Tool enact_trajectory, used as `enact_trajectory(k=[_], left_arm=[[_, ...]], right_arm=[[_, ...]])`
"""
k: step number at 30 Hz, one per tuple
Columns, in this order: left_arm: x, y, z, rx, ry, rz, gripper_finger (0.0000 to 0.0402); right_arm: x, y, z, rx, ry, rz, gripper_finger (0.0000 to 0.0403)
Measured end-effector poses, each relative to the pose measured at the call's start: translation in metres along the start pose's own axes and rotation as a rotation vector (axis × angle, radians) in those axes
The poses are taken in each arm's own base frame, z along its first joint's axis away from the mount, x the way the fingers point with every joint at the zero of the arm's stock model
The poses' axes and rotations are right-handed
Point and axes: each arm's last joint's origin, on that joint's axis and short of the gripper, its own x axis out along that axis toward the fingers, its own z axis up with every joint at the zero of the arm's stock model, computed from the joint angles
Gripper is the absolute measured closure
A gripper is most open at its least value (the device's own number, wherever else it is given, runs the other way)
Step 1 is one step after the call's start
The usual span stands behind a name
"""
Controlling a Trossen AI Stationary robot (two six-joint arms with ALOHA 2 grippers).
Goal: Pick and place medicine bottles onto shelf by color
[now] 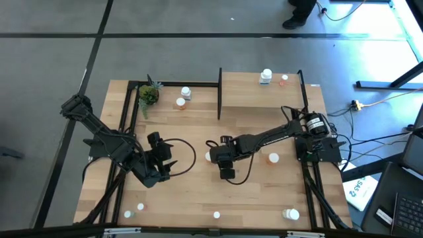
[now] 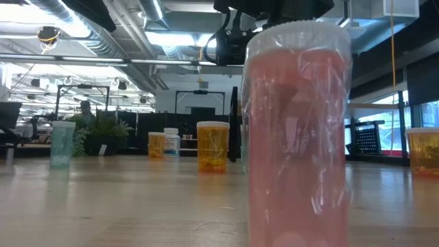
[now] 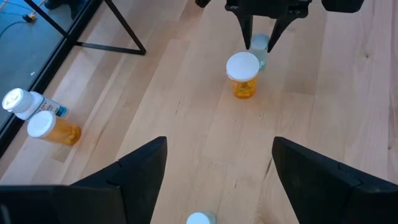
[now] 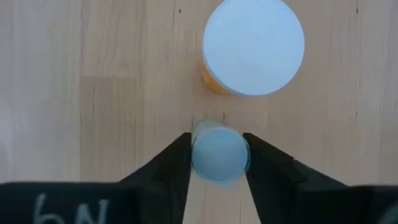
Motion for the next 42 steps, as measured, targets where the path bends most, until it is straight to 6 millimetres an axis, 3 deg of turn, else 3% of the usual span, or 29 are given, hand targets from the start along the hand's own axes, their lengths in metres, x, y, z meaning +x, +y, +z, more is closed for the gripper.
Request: enact_trajectory(k=[5, 19, 42], left_arm=[[0.0, 0.0, 0.0, 0.0, 0.0, 0.0, 0.0116], [0.0, 0.0, 0.0, 0.0, 0.0, 0.0, 0.0116], [0.0, 0.0, 0.0, -0.001, -0.001, 0.0, 0.0116]], right_arm=[[0.0, 0.0, 0.0, 0.007, 0.005, -0.001, 0.0279], [-0.002, 0.0, -0.001, -0.018, 0.009, 0.001, 0.0273], [-0.069, -0.001, 0.033, -0.074, 0.037, -0.005, 0.0273]])
